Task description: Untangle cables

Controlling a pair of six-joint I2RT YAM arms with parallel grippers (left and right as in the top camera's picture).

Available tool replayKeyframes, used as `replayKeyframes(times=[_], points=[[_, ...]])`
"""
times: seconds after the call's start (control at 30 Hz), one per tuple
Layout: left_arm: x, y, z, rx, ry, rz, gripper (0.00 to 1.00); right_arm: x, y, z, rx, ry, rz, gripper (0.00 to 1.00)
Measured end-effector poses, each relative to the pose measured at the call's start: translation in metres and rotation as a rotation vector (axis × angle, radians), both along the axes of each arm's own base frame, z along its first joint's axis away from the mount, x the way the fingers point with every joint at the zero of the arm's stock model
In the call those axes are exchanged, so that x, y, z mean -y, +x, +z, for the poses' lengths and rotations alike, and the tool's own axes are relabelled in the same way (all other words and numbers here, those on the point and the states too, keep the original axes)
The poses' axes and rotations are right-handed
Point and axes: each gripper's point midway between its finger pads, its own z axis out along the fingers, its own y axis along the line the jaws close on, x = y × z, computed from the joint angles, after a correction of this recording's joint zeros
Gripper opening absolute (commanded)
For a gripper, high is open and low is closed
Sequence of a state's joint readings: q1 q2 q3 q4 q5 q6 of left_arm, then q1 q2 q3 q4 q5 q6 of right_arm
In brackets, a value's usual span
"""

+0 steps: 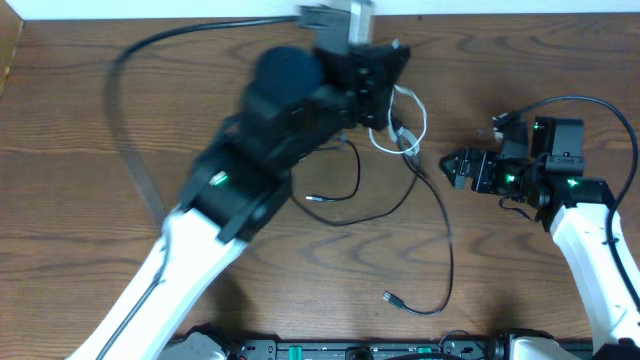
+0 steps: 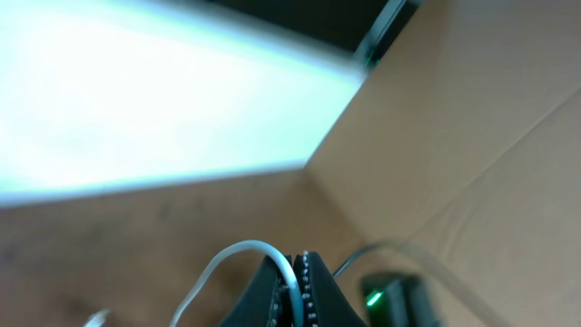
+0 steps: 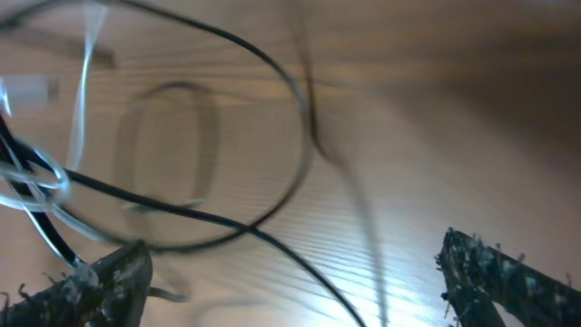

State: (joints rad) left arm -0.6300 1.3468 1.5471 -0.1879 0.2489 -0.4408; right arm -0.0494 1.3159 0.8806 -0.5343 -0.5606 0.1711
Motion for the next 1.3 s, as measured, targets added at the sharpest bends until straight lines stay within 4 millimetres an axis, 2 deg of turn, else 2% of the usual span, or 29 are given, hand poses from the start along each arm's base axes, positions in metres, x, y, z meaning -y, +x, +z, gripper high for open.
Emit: replayKeyframes(times=[0.07,0.13,0.23,0.27,0.37,0.47,0.53,0.67,0.73,0.87,0.93,1.03,1.13,1.23,1.3], points=[[-0.015,-0.006,0.026,0.054,-0.056,0.021,0.07,-0.013,0.000,0.020,0.079,0.056,0.069,0.99],[-0.030,-0.004,0.041,0.073,-0.109,0.053,0.07,-0.025,-0.004,0.047,0.175,0.108,0.139,0.99],[-0.040,0.002,0.056,0.070,-0.200,0.047,0.07,-0.040,-0.009,0.094,0.354,0.177,0.237,0.99],[-0.042,0.001,0.059,0.071,-0.220,0.039,0.07,-0.043,-0.011,0.103,0.385,0.192,0.257,0.99],[-0.044,0.000,0.069,0.061,-0.279,0.013,0.07,-0.054,-0.016,0.112,0.410,0.221,0.305,0.99],[-0.042,-0.003,0.073,0.052,-0.311,-0.013,0.07,-0.076,-0.024,0.107,0.379,0.242,0.364,0.99],[-0.041,-0.005,0.075,0.040,-0.327,-0.025,0.08,-0.090,-0.022,0.101,0.352,0.247,0.376,0.99],[-0.041,-0.006,0.078,0.024,-0.360,-0.033,0.08,-0.116,-0.013,0.104,0.382,0.272,0.413,0.99],[-0.042,-0.008,0.090,0.052,-0.404,-0.048,0.07,-0.129,-0.011,0.110,0.416,0.289,0.435,0.99],[-0.049,-0.021,0.127,0.168,-0.513,-0.085,0.08,-0.146,-0.010,0.141,0.556,0.332,0.489,0.99],[-0.050,-0.023,0.131,0.175,-0.524,-0.089,0.07,-0.148,-0.010,0.150,0.602,0.344,0.506,0.99],[-0.048,-0.021,0.125,0.149,-0.516,-0.085,0.08,-0.148,-0.011,0.169,0.674,0.377,0.529,0.98],[-0.048,-0.016,0.117,0.117,-0.504,-0.064,0.08,-0.145,-0.010,0.175,0.687,0.392,0.525,0.93],[-0.054,-0.010,0.120,0.124,-0.523,-0.019,0.07,-0.129,-0.001,0.177,0.675,0.396,0.468,0.89],[-0.064,-0.011,0.135,0.184,-0.573,0.012,0.07,-0.112,0.010,0.178,0.661,0.393,0.396,0.90]])
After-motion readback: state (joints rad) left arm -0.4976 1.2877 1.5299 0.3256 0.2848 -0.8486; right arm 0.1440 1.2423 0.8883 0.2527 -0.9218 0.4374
